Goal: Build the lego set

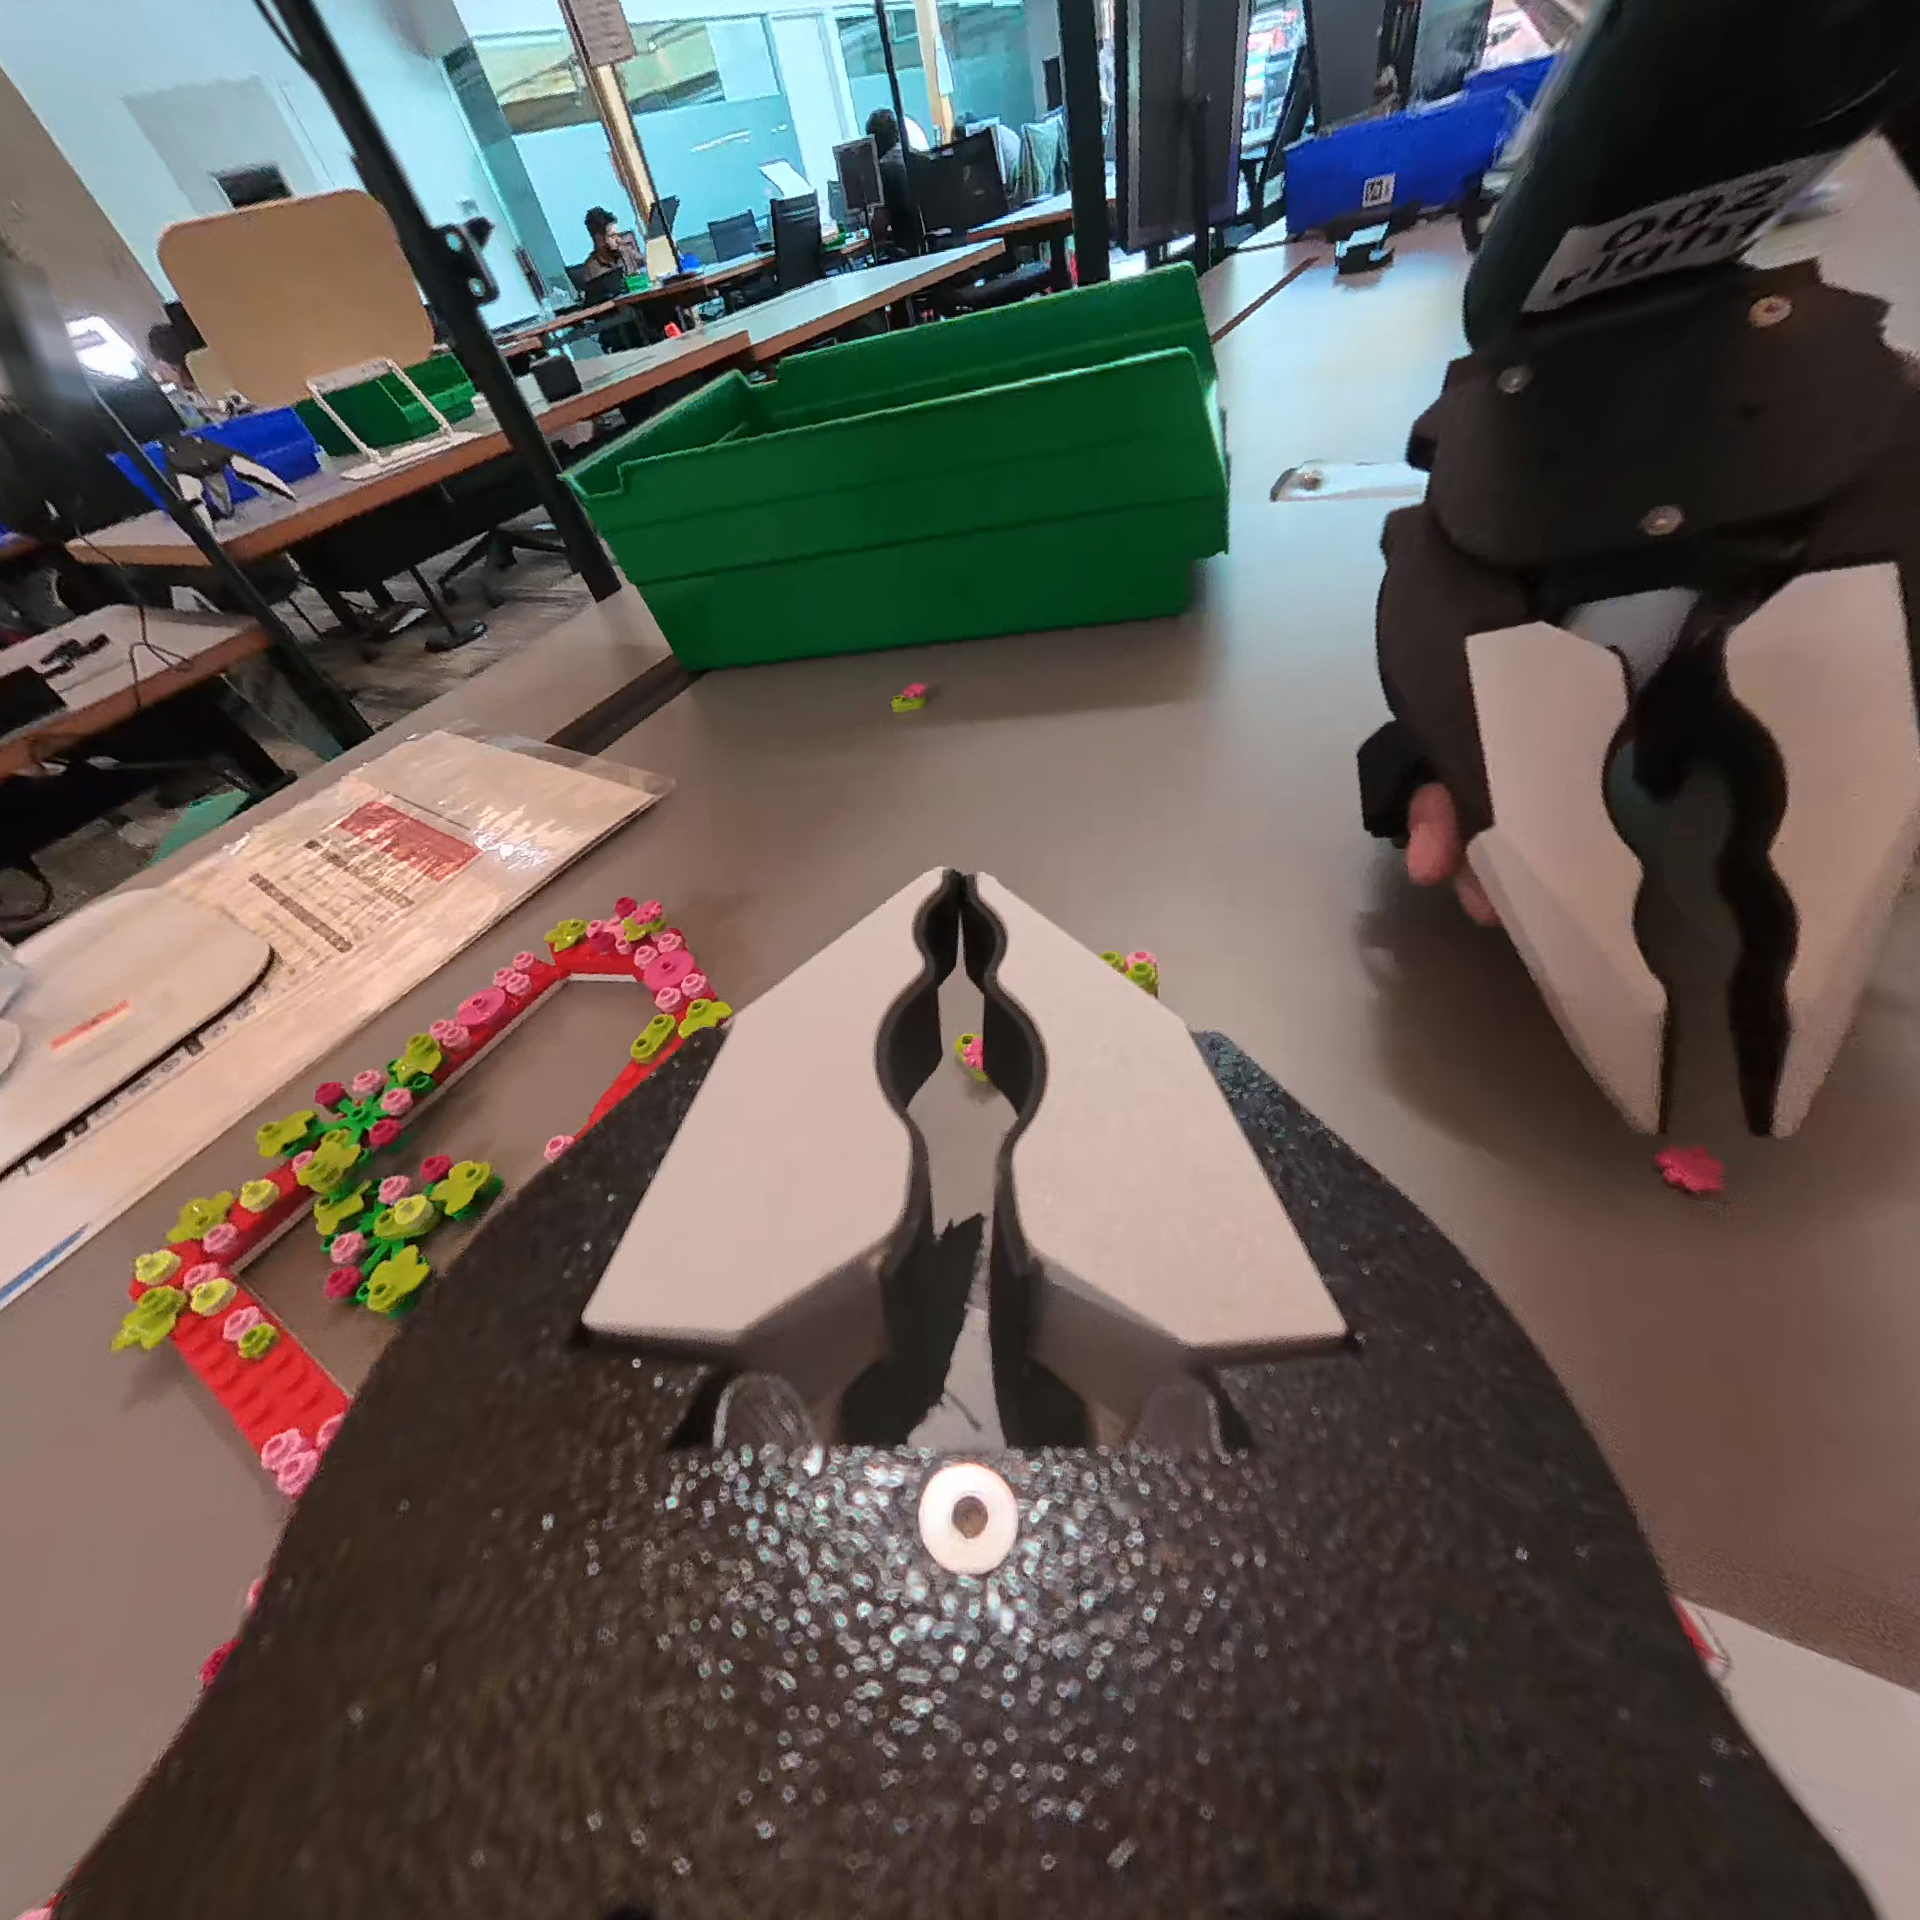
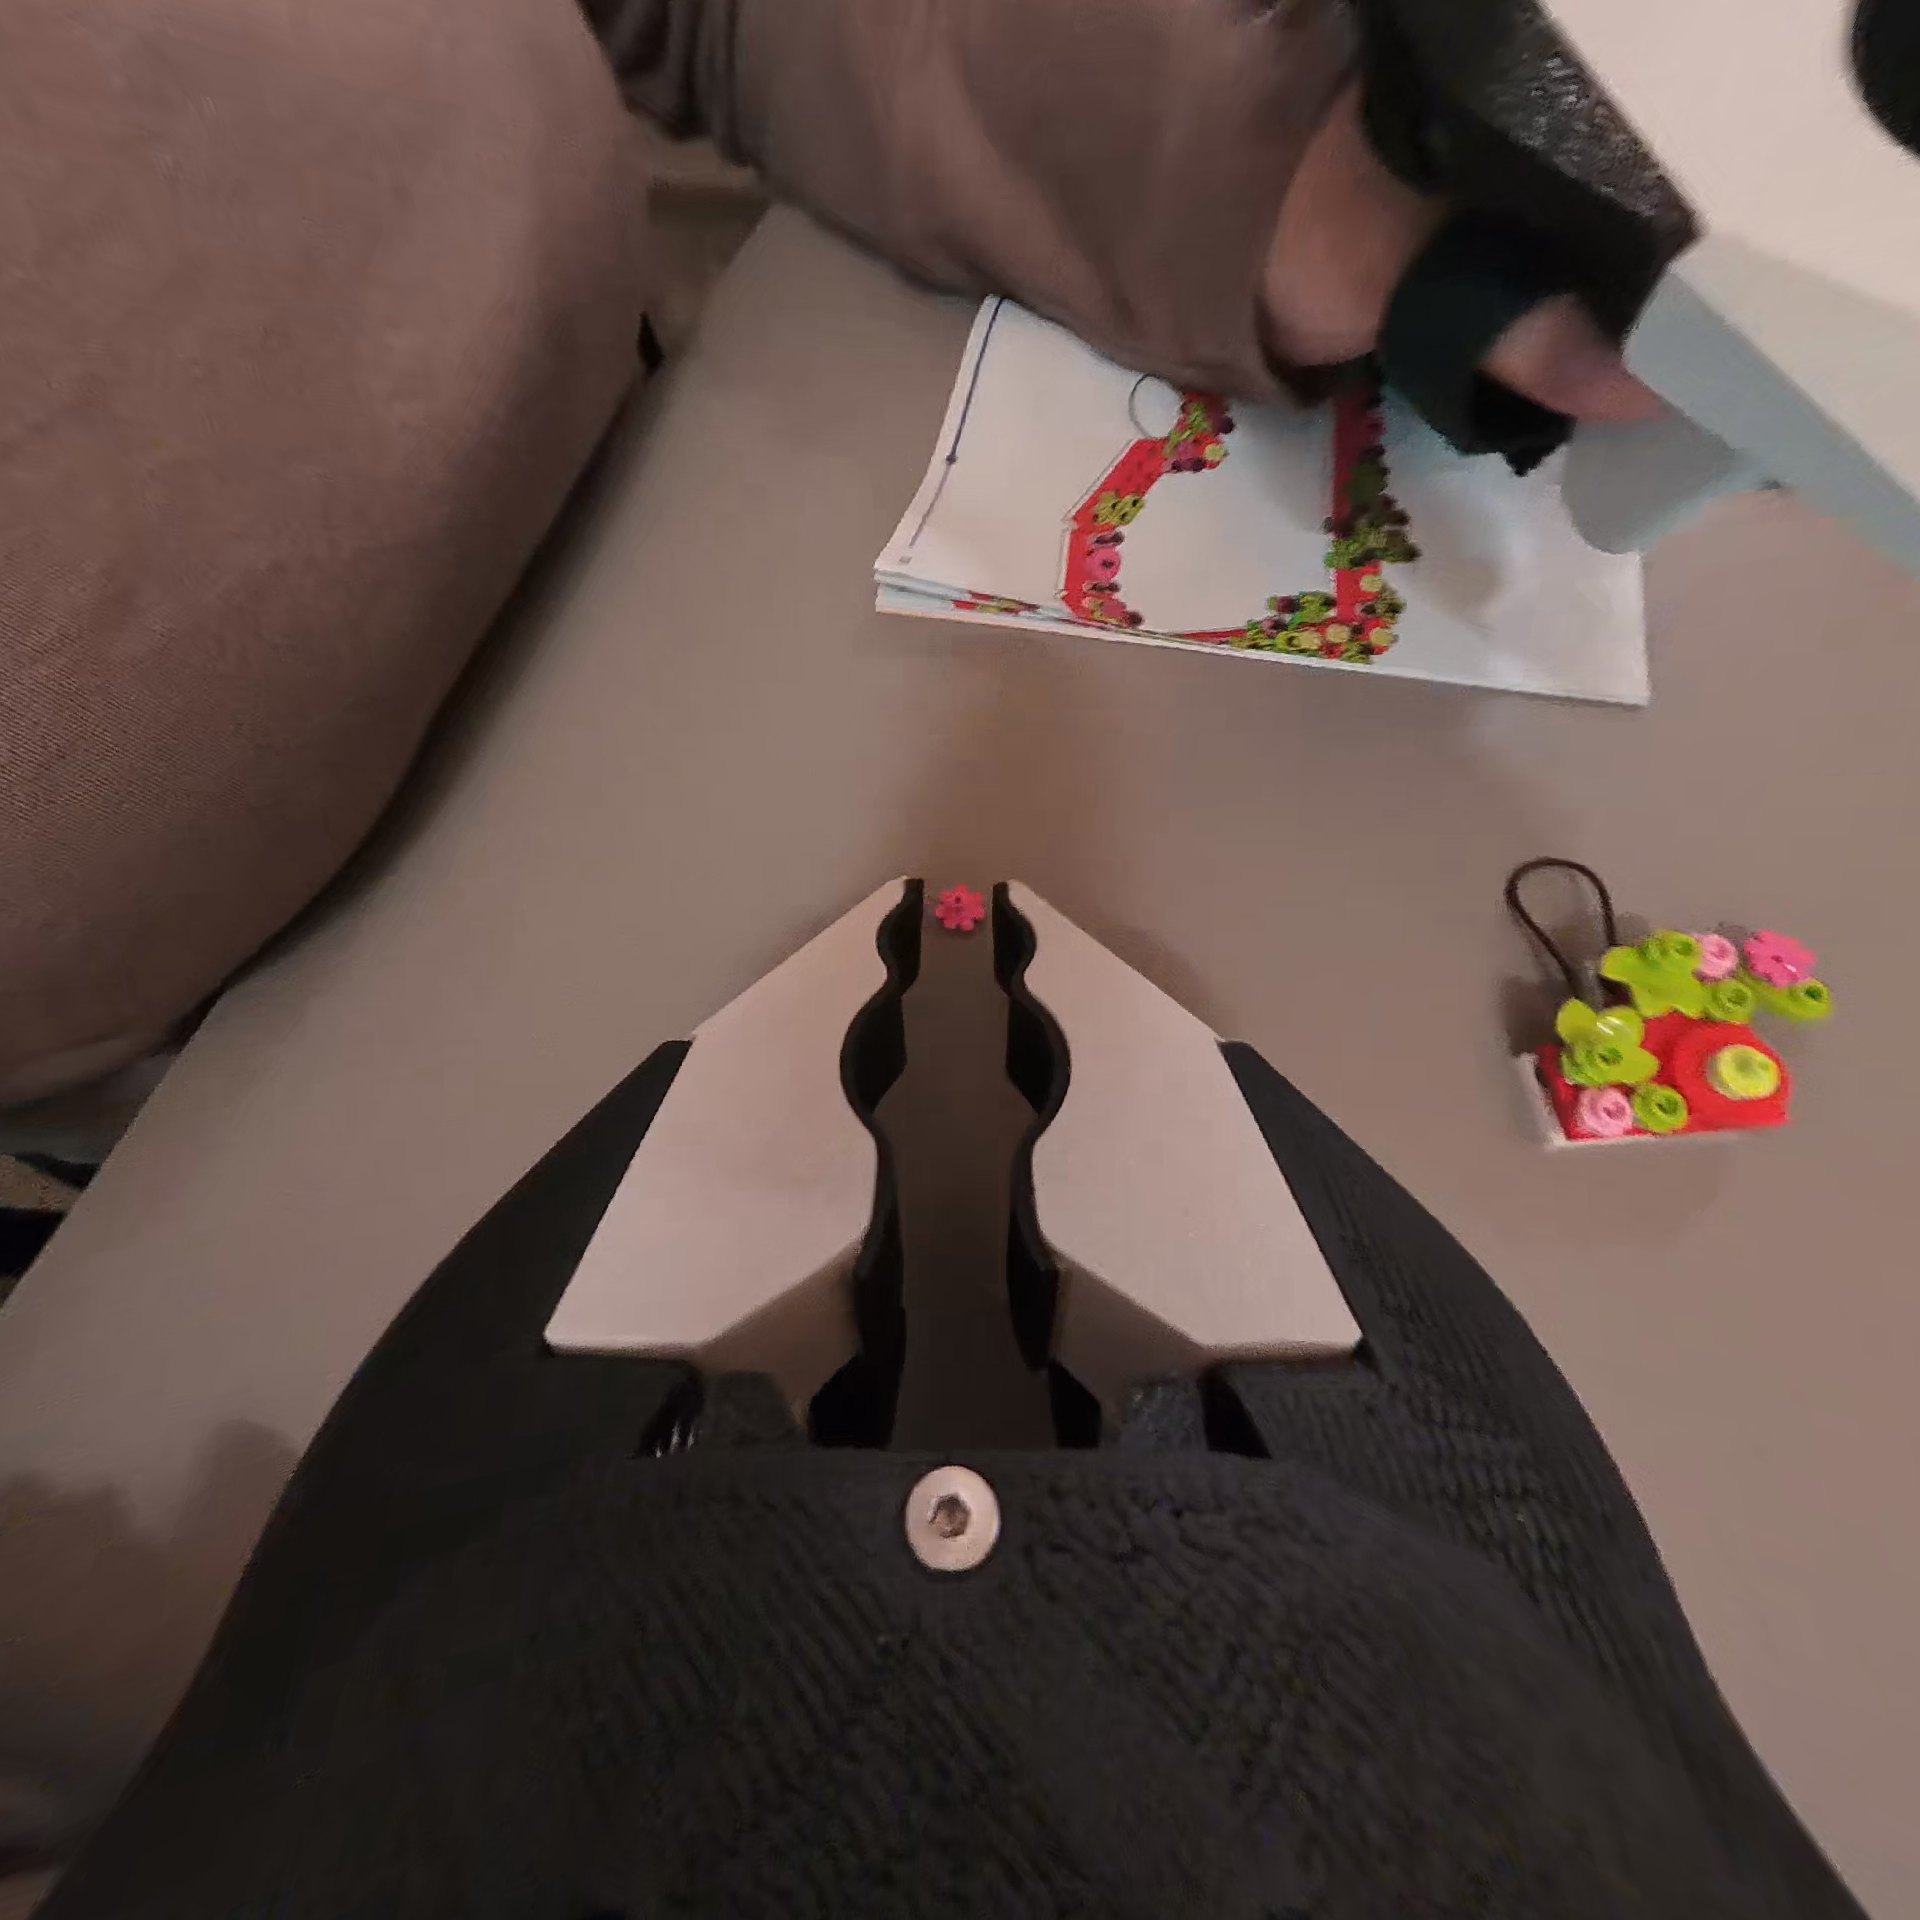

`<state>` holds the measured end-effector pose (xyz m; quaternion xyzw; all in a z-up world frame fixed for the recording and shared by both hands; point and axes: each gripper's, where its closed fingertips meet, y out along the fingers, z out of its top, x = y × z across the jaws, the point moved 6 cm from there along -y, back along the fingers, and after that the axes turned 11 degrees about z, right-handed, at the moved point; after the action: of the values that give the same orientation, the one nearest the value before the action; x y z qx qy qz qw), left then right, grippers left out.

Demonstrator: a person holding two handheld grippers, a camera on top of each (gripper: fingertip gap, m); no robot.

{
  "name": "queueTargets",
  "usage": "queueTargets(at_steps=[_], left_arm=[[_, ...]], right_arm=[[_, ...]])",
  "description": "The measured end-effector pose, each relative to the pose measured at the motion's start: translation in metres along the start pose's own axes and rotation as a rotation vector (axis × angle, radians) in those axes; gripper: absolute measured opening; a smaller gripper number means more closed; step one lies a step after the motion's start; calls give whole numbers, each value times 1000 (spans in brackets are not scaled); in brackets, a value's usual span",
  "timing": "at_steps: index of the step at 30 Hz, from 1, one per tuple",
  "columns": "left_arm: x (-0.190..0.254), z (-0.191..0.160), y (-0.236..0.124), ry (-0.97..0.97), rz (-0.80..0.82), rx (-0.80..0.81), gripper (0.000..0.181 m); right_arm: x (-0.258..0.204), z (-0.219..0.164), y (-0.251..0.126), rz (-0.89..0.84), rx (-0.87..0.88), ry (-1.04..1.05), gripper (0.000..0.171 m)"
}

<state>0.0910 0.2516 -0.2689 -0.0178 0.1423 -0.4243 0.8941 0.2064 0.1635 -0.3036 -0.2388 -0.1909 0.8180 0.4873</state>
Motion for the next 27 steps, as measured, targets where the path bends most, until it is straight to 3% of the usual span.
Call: queueTargets(at_steps=[12, 19, 23, 27], left_arm=[[4, 0, 1, 8, -33, -1, 0], [18, 8, -2, -76, -178, 18, 8], [37, 15, -7, 40, -287, 83, 27], [50, 25, -20, 367, -199, 245, 29]], right_arm=[[0, -2, 8, -21, -74, -33, 2], [24, -10, -25, -321, -113, 1, 1], [31, 7, -43, -322, 195, 125, 1], [32, 22, -63, -166, 591, 269, 0]])
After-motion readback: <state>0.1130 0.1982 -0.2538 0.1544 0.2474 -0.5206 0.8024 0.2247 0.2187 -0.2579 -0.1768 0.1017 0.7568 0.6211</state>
